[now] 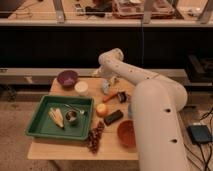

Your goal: Place towel in table surface

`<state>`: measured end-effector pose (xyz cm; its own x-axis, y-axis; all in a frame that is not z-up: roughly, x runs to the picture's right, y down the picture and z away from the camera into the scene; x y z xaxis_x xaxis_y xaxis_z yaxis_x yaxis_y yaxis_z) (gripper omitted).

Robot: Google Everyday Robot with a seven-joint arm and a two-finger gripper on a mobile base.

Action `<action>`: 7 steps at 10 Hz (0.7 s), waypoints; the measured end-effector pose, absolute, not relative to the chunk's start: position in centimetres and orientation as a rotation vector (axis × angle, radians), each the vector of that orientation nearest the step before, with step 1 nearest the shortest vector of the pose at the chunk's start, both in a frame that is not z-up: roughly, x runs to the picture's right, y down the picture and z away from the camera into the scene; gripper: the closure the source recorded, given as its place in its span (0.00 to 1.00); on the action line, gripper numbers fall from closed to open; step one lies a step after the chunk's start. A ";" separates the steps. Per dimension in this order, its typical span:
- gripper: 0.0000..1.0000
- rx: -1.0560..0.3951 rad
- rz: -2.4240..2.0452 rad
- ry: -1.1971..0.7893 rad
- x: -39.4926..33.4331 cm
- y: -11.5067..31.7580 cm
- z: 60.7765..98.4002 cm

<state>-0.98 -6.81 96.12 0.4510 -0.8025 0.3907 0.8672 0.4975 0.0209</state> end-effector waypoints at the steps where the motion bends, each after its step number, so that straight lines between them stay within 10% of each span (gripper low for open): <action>1: 0.20 -0.180 -1.034 -0.391 -1.0 -6.4 96.9; 7: 0.20 -0.049 -1.068 -0.502 -1.4 -5.8 97.2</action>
<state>-1.39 -5.85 97.24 0.3805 -0.8257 0.4165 0.8474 0.4917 0.2006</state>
